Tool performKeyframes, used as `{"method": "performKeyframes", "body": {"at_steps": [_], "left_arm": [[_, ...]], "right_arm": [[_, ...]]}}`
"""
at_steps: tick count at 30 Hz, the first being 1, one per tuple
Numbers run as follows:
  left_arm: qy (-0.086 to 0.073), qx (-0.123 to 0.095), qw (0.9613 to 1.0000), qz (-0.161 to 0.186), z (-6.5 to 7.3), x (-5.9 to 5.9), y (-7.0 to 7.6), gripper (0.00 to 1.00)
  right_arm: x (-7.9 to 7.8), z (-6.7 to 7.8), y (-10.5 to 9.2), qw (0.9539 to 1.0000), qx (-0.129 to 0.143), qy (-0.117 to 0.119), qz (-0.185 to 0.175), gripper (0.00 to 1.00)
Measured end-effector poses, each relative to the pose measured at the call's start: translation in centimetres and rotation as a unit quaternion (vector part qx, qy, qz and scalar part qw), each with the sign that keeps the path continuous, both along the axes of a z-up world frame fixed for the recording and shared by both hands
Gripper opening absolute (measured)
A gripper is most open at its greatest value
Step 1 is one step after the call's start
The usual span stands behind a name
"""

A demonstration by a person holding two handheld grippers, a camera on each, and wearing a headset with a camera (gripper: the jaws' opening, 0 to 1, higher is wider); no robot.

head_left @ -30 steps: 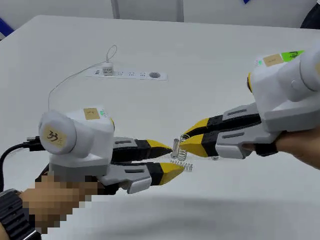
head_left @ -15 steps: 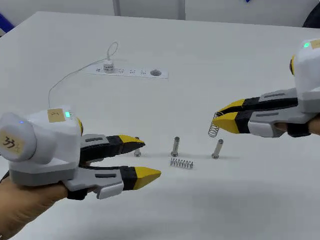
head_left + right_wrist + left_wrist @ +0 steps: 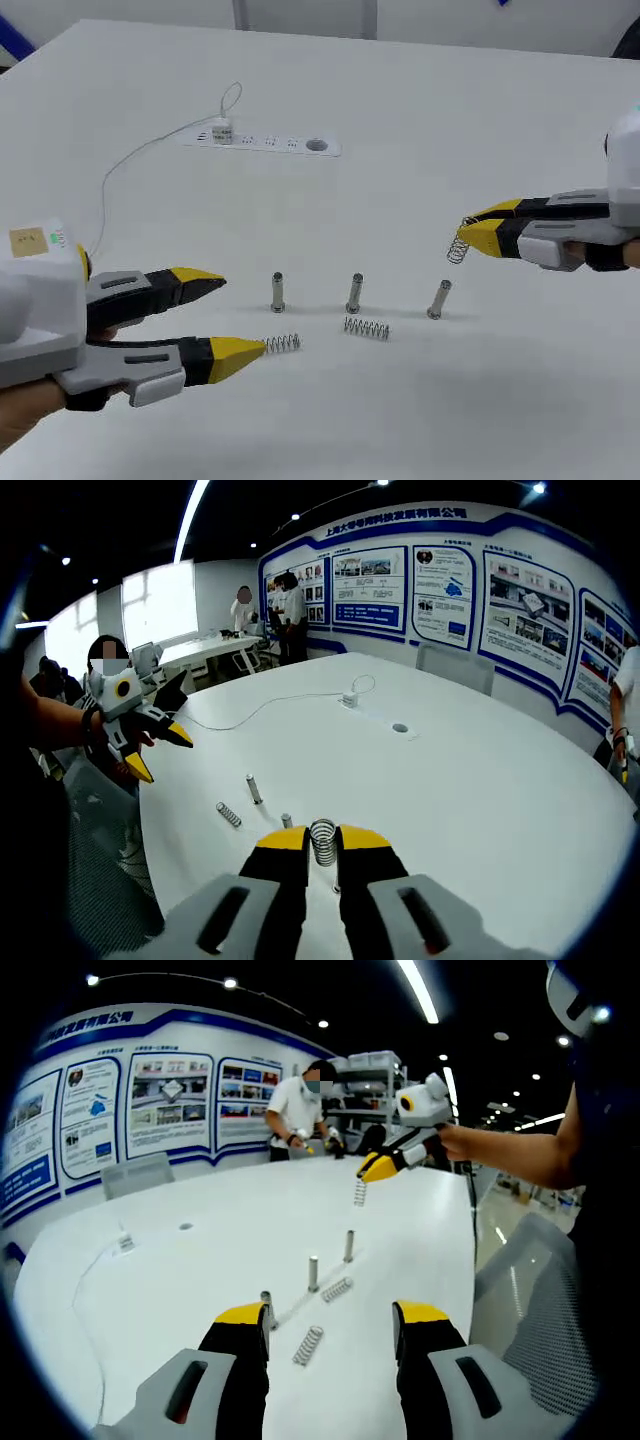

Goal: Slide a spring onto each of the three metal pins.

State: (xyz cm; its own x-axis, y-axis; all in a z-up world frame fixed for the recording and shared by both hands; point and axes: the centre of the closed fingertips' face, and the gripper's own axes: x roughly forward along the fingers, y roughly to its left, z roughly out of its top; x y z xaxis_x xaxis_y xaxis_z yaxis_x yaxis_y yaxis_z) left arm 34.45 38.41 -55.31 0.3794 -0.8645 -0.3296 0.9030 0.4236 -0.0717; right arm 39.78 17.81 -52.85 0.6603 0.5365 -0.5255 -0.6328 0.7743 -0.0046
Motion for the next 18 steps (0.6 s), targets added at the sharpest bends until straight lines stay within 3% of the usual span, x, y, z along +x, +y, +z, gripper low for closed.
{"method": "performKeyframes", "body": {"at_steps": [8, 18], "left_arm": [[0.0, -0.009, 0.9997, 0.024, 0.2, 0.4, 1.2, 0.54], [0.005, -0.011, 0.9995, 0.03, 0.2, 0.2, 1.5, 0.57]], "right_arm": [[0.7, -2.5, -0.4, 0.9997, -0.007, 0.017, -0.014, 0.12], [1.0, -4.3, -0.9, 0.9991, 0.0, 0.031, -0.03, 0.12]]}}
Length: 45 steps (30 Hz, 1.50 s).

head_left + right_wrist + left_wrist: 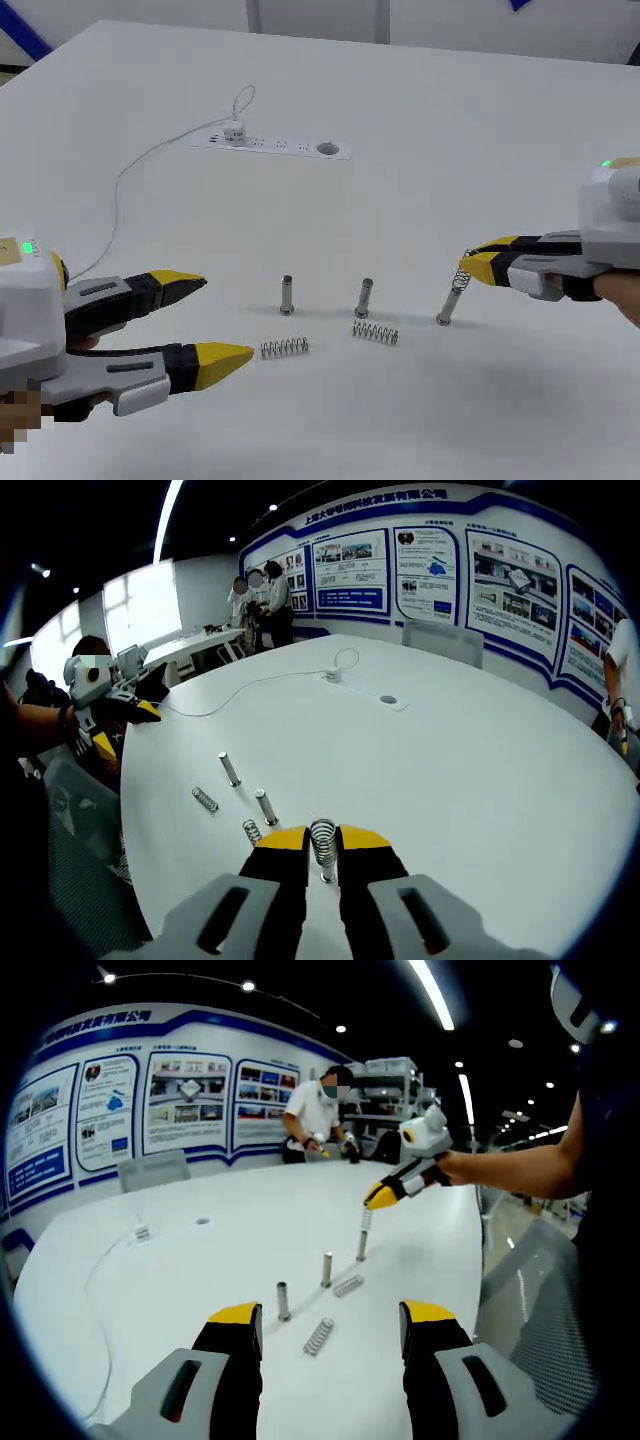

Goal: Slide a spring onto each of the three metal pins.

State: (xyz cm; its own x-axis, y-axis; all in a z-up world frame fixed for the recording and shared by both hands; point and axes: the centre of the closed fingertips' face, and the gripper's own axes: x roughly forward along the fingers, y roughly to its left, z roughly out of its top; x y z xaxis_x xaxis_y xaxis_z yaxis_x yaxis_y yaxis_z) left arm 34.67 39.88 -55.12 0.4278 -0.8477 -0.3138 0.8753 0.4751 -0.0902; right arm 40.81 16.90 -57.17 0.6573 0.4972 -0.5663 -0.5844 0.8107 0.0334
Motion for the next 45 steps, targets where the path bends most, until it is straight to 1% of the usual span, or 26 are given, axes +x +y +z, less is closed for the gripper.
{"method": "performKeyframes", "body": {"at_steps": [6, 12, 13, 16, 22, 25, 31, 35, 37, 41, 43, 45], "left_arm": [[0.001, 0.001, 1.0, -0.001, 0.0, 0.0, -0.1, 0.57], [0.002, 0.003, 1.0, -0.002, -0.1, 0.0, -0.2, 0.56], [0.002, 0.003, 1.0, -0.002, -0.1, 0.0, -0.2, 0.56], [0.002, 0.003, 1.0, -0.003, -0.1, -0.1, -0.3, 0.56], [0.004, 0.004, 1.0, -0.004, -0.2, -0.1, -0.4, 0.56], [0.004, 0.005, 1.0, -0.005, -0.3, -0.1, -0.4, 0.56], [0.005, 0.004, 1.0, -0.004, -0.3, -0.1, -0.3, 0.56], [0.006, 0.004, 1.0, -0.004, -0.3, -0.1, -0.4, 0.55], [0.006, 0.004, 1.0, -0.004, -0.4, -0.1, -0.4, 0.55], [0.006, 0.003, 1.0, -0.005, -0.4, -0.2, -0.5, 0.55], [0.006, 0.003, 1.0, -0.006, -0.3, -0.2, -0.5, 0.55], [0.006, 0.002, 1.0, -0.006, -0.3, -0.2, -0.5, 0.55]], "right_arm": [[0.0, -0.2, -0.1, 1.0, 0.004, -0.002, -0.004, 0.12], [0.0, -1.0, -0.1, 1.0, 0.001, -0.002, -0.007, 0.12], [0.0, -1.1, -0.1, 1.0, 0.004, -0.001, -0.007, 0.12], [0.0, -1.7, -0.1, 0.9999, 0.005, 0.0, -0.01, 0.12], [0.3, -3.4, -0.1, 0.9997, 0.004, 0.002, -0.023, 0.12], [0.3, -4.3, -0.1, 0.9995, 0.006, 0.01, -0.029, 0.12], [0.2, -5.4, -0.1, 0.9994, -0.004, 0.018, -0.031, 0.12], [0.0, -6.2, -0.1, 0.9991, -0.02, 0.027, -0.028, 0.12], [0.0, -6.2, -0.1, 0.9991, -0.021, 0.024, -0.027, 0.12], [-0.1, -6.2, -0.2, 0.9989, -0.021, 0.029, -0.031, 0.13], [0.0, -5.9, -0.3, 0.999, -0.024, 0.021, -0.031, 0.16], [-0.1, -5.4, -0.4, 0.999, -0.025, 0.018, -0.031, 0.16]]}}
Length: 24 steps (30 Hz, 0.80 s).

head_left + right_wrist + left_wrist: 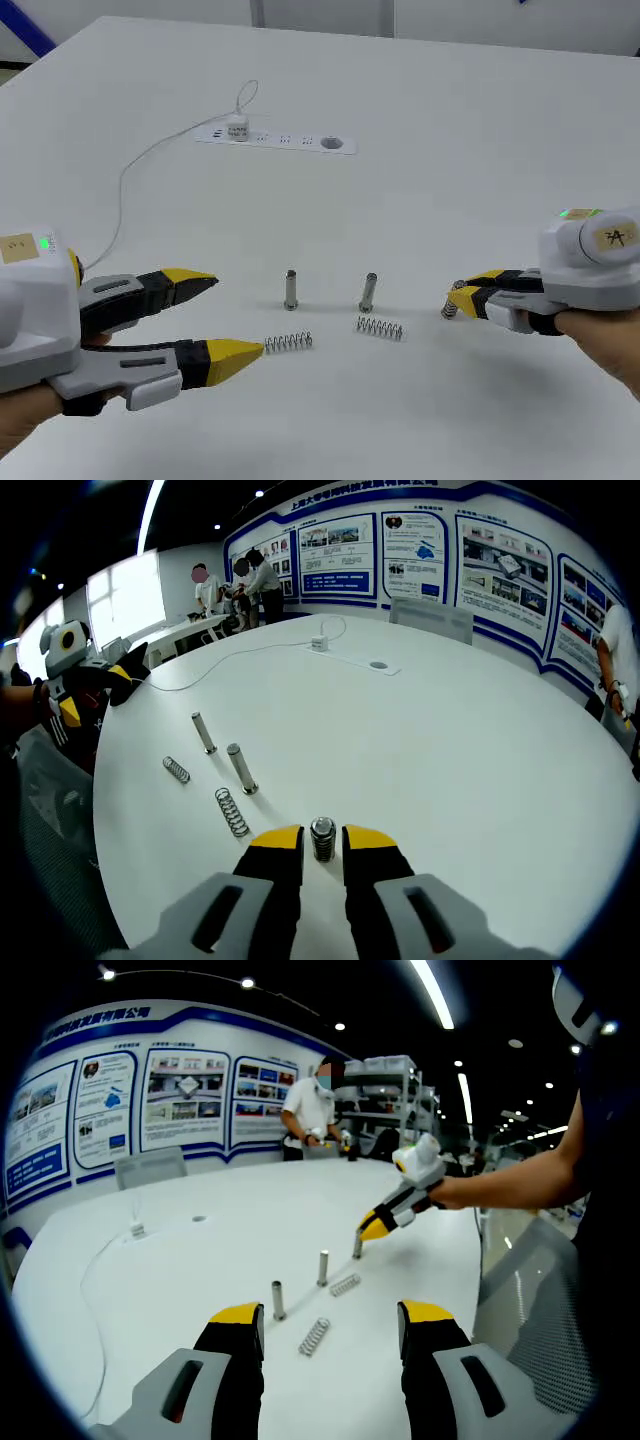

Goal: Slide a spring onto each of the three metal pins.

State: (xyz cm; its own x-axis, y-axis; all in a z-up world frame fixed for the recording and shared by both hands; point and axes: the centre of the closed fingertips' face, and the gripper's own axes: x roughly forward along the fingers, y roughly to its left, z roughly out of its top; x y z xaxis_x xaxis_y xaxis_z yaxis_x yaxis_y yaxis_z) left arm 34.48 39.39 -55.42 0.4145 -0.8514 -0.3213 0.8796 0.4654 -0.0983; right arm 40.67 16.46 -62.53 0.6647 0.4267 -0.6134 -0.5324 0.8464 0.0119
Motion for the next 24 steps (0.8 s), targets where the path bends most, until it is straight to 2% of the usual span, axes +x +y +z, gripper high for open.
{"method": "performKeyframes", "body": {"at_steps": [8, 14, 18, 24], "left_arm": [[0.0, 0.0, 1.0, -0.003, 0.0, 0.0, -0.2, 0.55], [-0.001, 0.0, 1.0, -0.005, 0.1, -0.1, -0.3, 0.55], [-0.002, 0.001, 1.0, -0.006, 0.2, -0.1, -0.3, 0.55], [-0.003, 0.003, 1.0, -0.004, 0.2, -0.1, -0.1, 0.55]], "right_arm": [[-0.1, 3.1, 0.6, 0.9992, -0.014, -0.031, 0.02, 0.17], [0.0, 5.3, 2.8, 0.9972, -0.013, -0.051, 0.053, 0.17], [0.0, 5.5, 4.4, 0.9956, -0.011, -0.049, 0.079, 0.17], [-0.8, 4.1, 6.7, 0.9918, -0.02, -0.022, 0.125, 0.17]]}}
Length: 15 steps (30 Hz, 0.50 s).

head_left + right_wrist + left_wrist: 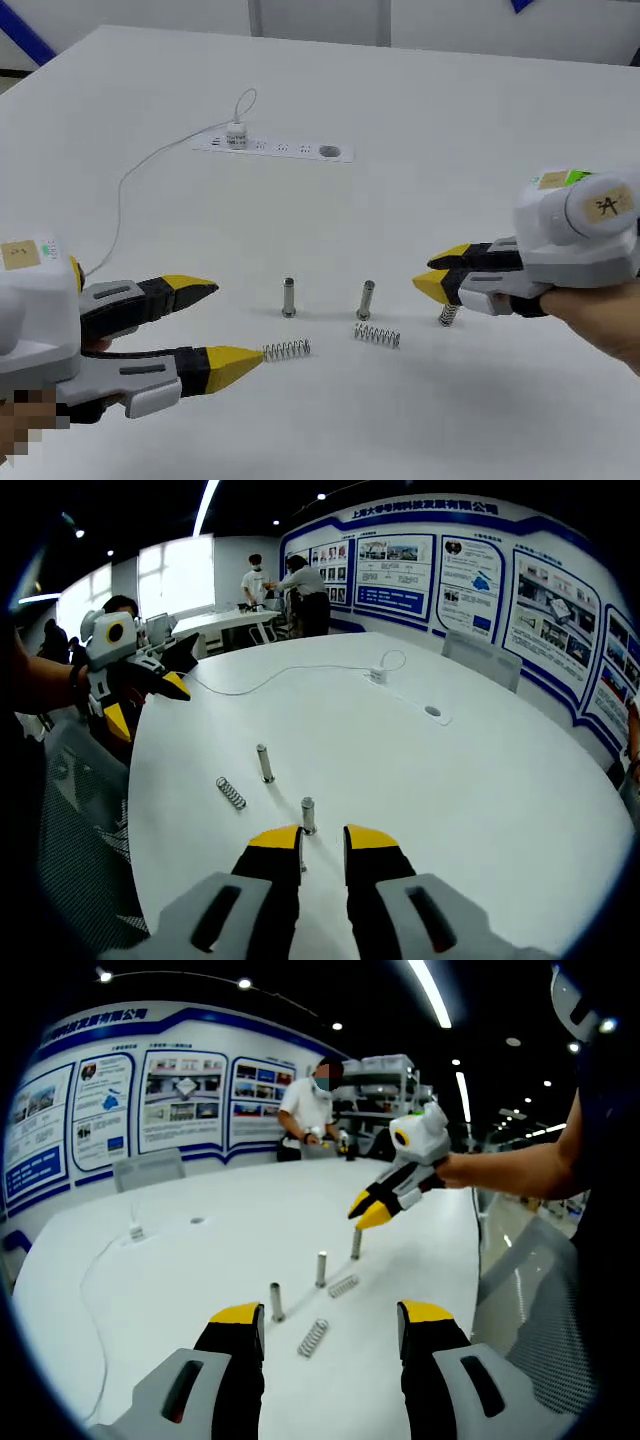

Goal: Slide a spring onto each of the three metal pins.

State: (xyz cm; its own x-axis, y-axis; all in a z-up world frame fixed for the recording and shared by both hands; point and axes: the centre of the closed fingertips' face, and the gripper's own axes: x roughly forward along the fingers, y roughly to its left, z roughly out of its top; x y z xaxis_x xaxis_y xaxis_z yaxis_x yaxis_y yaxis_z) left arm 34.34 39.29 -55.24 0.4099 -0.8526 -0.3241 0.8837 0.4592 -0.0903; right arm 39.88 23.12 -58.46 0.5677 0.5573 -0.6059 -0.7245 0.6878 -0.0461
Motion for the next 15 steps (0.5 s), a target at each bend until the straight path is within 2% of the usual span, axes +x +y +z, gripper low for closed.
{"method": "performKeyframes", "body": {"at_steps": [7, 15], "left_arm": [[0.001, 0.001, 1.0, -0.001, -0.1, -0.1, 0.0, 0.55], [0.001, 0.001, 1.0, -0.005, -0.1, -0.2, -0.3, 0.55]], "right_arm": [[-0.4, -1.7, 1.7, 0.9986, -0.018, 0.028, 0.04, 0.17], [-0.8, -3.9, 4.1, 0.9919, -0.06, 0.055, 0.097, 0.17]]}}
